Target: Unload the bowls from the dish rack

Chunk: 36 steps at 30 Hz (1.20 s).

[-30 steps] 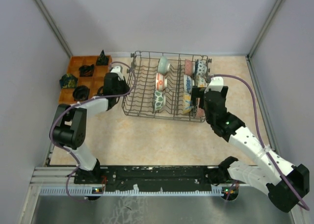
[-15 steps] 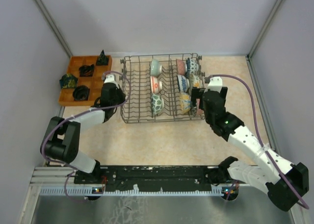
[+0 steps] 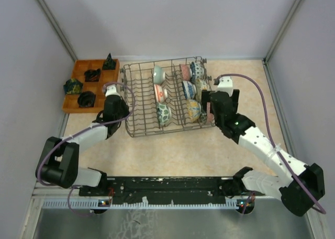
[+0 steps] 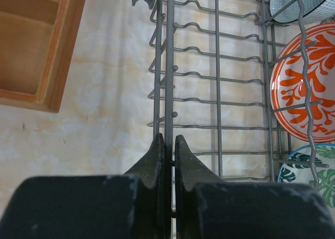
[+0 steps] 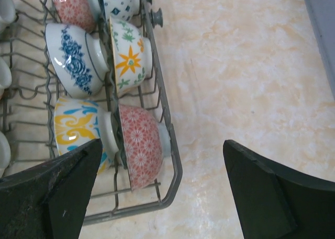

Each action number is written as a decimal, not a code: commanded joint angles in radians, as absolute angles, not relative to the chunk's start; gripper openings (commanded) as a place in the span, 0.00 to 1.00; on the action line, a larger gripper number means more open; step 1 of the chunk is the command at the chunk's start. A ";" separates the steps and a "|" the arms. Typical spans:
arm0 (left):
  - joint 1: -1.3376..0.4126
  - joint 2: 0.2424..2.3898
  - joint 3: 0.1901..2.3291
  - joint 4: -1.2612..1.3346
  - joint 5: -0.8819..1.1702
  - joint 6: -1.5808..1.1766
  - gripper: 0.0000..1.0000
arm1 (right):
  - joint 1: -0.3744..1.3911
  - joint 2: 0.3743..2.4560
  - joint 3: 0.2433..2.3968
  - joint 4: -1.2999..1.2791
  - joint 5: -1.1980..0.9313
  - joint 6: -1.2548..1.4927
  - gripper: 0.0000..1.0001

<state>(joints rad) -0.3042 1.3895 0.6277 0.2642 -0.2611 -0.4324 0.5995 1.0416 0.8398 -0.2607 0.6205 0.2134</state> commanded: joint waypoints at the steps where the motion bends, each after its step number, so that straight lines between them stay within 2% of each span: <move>1: -0.287 1.318 0.595 0.261 -0.373 -0.532 0.00 | 0.603 1.063 0.908 -0.249 0.651 0.214 0.99; 8: -0.301 1.284 0.569 0.255 -0.390 -0.562 0.01 | 0.603 1.087 0.943 -0.261 0.634 0.203 0.99; 12: -0.308 1.275 0.563 0.253 -0.392 -0.563 0.11 | 0.617 1.122 0.973 -0.299 0.652 0.191 0.99; 15: -0.308 1.271 0.564 0.247 -0.393 -0.554 0.19 | 0.667 1.169 1.001 -0.335 0.741 0.173 0.99; 19: -0.310 1.262 0.562 0.242 -0.384 -0.554 0.36 | 0.741 1.241 1.053 -0.389 0.854 0.157 0.97; 21: -0.310 1.258 0.560 0.242 -0.382 -0.551 0.37 | 0.774 1.281 1.078 -0.421 0.912 0.155 0.96; 27: -0.311 1.248 0.551 0.242 -0.384 -0.545 0.38 | 0.811 1.390 1.143 -0.524 0.995 0.178 0.86; 36: -0.310 1.248 0.544 0.250 -0.388 -0.531 0.38 | 0.816 1.502 1.187 -0.598 1.020 0.212 0.61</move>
